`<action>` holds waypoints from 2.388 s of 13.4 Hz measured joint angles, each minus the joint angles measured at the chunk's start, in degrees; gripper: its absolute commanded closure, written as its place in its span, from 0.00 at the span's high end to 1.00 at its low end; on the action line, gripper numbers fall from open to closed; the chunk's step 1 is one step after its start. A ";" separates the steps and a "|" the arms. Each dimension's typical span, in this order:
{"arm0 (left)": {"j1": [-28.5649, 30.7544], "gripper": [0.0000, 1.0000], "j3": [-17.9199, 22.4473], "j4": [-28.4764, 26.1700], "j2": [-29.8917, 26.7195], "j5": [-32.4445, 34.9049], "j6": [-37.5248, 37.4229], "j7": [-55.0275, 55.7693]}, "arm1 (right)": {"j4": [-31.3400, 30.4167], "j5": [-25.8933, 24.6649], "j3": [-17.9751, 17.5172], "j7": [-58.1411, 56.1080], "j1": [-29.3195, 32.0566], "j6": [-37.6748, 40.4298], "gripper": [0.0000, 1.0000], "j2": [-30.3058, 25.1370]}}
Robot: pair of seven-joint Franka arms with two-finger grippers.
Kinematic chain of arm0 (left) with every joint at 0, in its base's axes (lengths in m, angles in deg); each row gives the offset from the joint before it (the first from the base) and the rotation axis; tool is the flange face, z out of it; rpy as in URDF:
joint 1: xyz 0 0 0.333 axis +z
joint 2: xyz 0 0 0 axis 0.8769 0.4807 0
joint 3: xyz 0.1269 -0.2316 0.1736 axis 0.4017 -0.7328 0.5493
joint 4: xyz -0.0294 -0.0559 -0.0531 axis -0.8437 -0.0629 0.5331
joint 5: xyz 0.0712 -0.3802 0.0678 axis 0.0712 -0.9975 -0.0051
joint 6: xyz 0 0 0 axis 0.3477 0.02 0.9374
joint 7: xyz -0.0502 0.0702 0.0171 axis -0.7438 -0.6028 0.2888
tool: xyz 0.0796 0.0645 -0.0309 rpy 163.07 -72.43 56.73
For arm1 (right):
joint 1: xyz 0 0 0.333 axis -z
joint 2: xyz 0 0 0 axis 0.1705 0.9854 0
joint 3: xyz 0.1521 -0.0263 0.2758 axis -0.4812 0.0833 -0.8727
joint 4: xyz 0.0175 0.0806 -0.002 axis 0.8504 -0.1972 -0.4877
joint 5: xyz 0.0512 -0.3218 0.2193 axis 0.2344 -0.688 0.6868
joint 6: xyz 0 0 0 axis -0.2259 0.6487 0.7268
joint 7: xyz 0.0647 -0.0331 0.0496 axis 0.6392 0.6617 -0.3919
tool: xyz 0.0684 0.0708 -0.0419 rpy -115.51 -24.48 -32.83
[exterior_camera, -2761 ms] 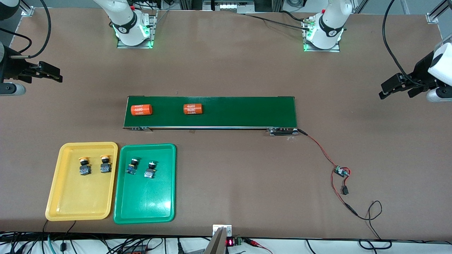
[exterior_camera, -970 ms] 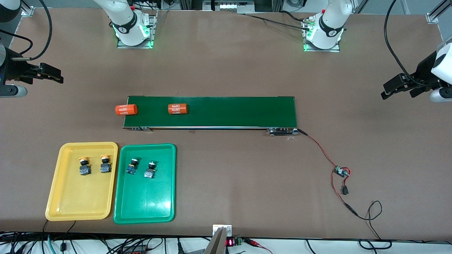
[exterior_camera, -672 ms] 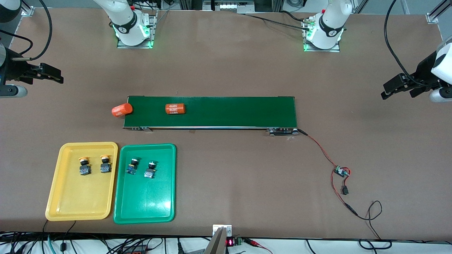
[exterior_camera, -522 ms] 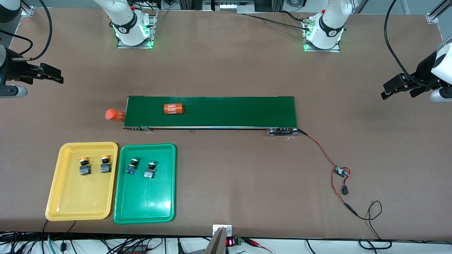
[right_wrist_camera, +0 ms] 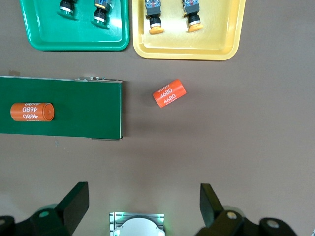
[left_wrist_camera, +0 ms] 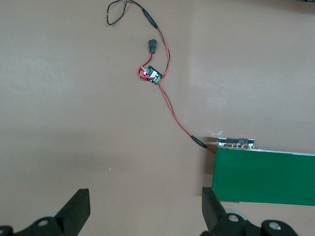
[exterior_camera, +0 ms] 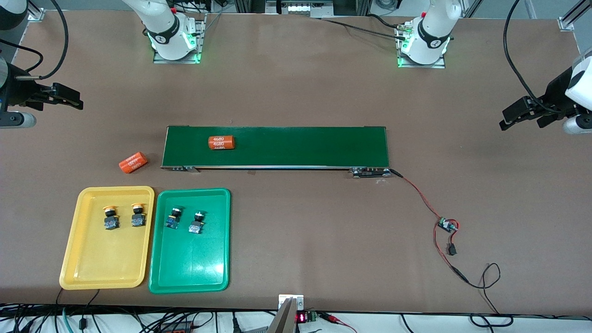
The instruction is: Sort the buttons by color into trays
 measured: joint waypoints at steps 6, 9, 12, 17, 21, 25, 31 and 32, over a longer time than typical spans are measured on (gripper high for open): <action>0.00 1.00 0.15 0.00 0.00 0.00 0.00 0.00 | 0.00 0.00 0.00 0.00 0.00 0.00 1.00 0.03; 0.00 1.00 0.17 0.00 0.00 0.00 0.00 0.00 | 0.00 0.00 0.00 0.00 0.00 0.00 1.00 0.03; 0.00 1.00 0.17 0.00 0.00 0.00 0.00 0.00 | 0.00 0.00 0.00 0.00 0.00 0.00 1.00 0.03; 0.00 1.00 0.18 0.00 0.00 0.00 0.00 0.00 | 0.00 0.00 0.03 0.00 0.04 0.00 1.00 0.04; 0.05 1.00 0.21 0.00 0.00 0.00 -0.11 0.00 | 0.00 0.00 0.06 0.00 0.08 0.00 1.00 0.04; 1.88 1.00 0.26 -0.01 0.00 0.00 -0.49 -0.05 | 0.00 0.00 0.06 0.00 0.08 0.00 1.00 0.04; 1.95 1.00 -0.10 0.00 0.00 0.00 -1.77 -0.05 | 0.00 0.00 0.06 0.00 0.10 -0.03 1.00 0.05; 1.95 1.00 -0.14 0.00 0.00 0.00 -2.05 -0.05 | 0.00 0.00 0.06 0.00 0.10 -0.03 1.00 0.05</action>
